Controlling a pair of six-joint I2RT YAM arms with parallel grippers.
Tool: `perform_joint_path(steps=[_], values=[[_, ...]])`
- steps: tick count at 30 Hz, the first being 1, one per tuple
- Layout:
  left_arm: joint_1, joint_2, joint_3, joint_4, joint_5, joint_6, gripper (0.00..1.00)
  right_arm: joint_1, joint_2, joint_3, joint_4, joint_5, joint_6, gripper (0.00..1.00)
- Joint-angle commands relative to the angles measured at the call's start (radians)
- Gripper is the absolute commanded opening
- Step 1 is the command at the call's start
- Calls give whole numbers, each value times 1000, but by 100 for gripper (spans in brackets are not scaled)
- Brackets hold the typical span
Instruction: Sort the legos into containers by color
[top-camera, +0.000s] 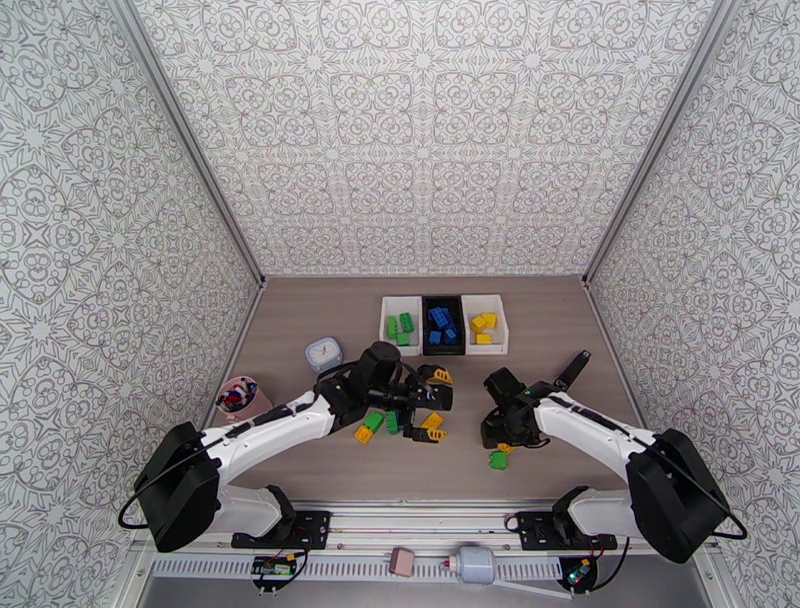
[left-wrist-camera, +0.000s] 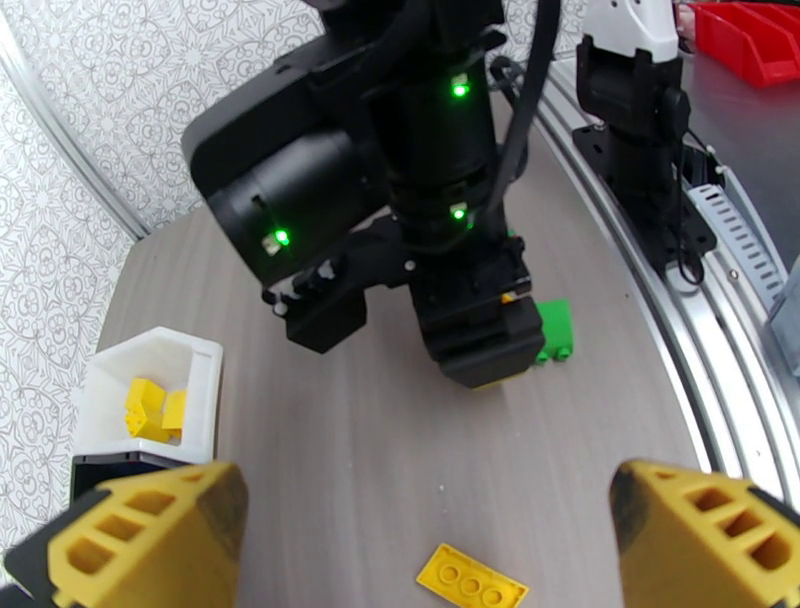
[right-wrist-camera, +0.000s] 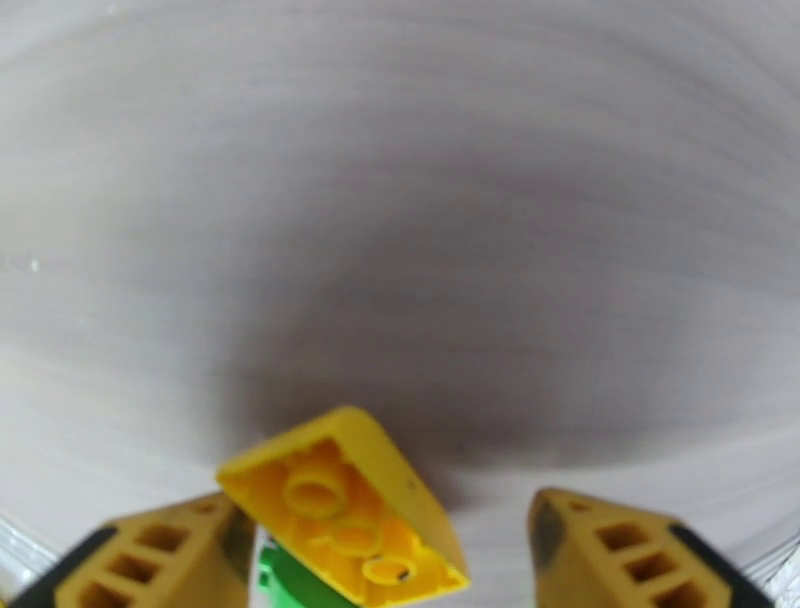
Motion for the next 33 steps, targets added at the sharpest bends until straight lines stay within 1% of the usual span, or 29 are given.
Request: perform_joint_path(steps=[1,6,10,13,17,26,33], values=[[-5,-4,-19,-3,21,3,100,-7,12,14,21,30,9,69],[-2,-4,-20,6,20,-2,100,-14,13,8,35,44,13,58],[4,-6,-33,48,17,-43,100,-23,7,-3,55,41,13,49],[15,-9,-50,101,20,-129,100,-23,7,-11,66,37,13,45],[34,-11,-60,166,24,-239,100,-26,4,-12,74,46,24,34],[60,18,-40,218,-51,-505,100,-32,-40,17,95,82,32,23],[76,27,-34,229,-92,-636,100,-47,-66,100,133,108,30,20]])
